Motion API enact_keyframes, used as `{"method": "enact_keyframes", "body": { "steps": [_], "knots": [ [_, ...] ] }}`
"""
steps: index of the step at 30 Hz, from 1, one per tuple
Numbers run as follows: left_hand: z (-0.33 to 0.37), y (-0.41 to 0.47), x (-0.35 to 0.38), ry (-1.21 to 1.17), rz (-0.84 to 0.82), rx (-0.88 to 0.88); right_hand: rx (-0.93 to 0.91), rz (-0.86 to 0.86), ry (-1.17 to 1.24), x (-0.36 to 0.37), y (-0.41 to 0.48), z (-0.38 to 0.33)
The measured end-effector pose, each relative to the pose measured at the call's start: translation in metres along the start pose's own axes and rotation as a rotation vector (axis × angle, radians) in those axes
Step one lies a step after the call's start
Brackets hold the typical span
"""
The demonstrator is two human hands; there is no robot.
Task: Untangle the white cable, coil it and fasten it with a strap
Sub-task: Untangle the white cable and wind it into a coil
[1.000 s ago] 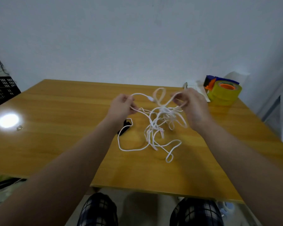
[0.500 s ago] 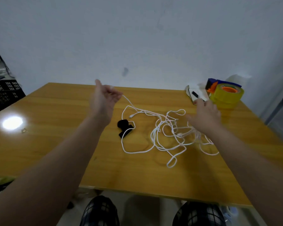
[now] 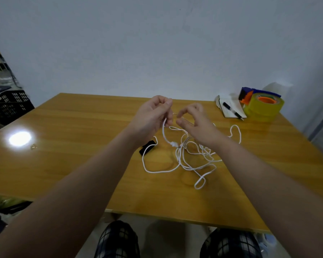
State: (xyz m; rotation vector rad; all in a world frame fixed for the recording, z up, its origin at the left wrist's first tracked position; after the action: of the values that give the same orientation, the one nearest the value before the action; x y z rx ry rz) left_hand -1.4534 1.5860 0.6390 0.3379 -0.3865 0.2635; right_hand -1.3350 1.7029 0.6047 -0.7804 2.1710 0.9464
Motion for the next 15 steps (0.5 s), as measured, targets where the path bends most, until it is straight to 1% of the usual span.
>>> {"method": "enact_keyframes", "body": {
  "steps": [2, 4, 6, 8, 9, 10, 12, 13, 14, 15],
  "knots": [
    [0.001, 0.000, -0.002, -0.006, 0.004, -0.037, -0.029, -0.075, 0.038, -0.001, -0.001, -0.002],
    [0.003, 0.001, -0.003, -0.061, 0.009, -0.062, -0.060, -0.162, 0.064, -0.003, -0.002, -0.006],
    [0.005, 0.002, -0.003, -0.120, 0.028, -0.056, -0.099, -0.222, 0.006, -0.002, 0.000, -0.010],
    [0.007, 0.004, -0.008, -0.123, 0.092, -0.033, -0.096, -0.242, -0.033, -0.004, 0.003, -0.012],
    [0.008, 0.005, -0.012, -0.053, 0.143, -0.014, -0.067, -0.226, -0.010, -0.006, 0.005, -0.010],
    [0.007, 0.005, -0.019, 0.097, 0.204, 0.019, -0.021, -0.209, 0.023, -0.010, 0.006, -0.008],
    [0.006, 0.004, -0.034, 0.588, 0.272, 0.109, 0.059, -0.119, 0.060, -0.024, 0.008, -0.003],
    [0.006, 0.002, -0.041, 0.818, 0.253, 0.142, 0.084, -0.066, 0.055, -0.032, 0.009, 0.001],
    [0.004, 0.001, -0.046, 0.982, 0.209, 0.142, 0.112, -0.021, 0.035, -0.039, 0.011, 0.007],
    [0.001, -0.002, -0.052, 1.083, 0.158, 0.114, 0.135, 0.008, 0.003, -0.046, 0.012, 0.011]
  ]
}}
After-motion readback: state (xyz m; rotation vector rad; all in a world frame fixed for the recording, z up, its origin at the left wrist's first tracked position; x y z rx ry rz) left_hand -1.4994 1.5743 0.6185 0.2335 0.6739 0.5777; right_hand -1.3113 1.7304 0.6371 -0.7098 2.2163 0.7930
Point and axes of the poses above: each hand's wrist, its own y-axis towards the middle knuckle, its own x-axis out of the palm, z = x × y, the point moved 1 cm from there along y, towards the middle knuckle, and after that the axes turned 14 degrees about -y, right-handed, at the moved point
